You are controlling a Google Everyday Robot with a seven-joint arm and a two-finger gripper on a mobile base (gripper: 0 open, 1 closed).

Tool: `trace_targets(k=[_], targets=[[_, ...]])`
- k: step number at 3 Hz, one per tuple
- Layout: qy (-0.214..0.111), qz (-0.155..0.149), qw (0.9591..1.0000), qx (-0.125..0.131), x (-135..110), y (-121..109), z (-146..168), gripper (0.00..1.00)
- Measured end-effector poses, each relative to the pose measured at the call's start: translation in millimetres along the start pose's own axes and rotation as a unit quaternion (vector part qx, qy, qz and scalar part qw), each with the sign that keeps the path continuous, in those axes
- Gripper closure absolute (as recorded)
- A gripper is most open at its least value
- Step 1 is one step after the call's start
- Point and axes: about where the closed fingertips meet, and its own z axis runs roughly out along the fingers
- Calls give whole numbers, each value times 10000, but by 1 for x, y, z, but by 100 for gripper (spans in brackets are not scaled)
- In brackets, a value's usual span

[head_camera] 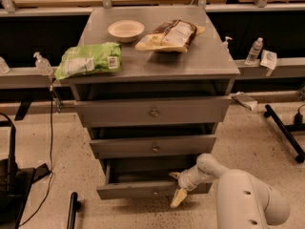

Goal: Open bottom drawer

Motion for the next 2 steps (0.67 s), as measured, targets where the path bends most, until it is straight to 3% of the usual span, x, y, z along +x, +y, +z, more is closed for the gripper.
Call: trace_targets(k=[2], targets=[[73,21,10000,-21,2,3,1,61]])
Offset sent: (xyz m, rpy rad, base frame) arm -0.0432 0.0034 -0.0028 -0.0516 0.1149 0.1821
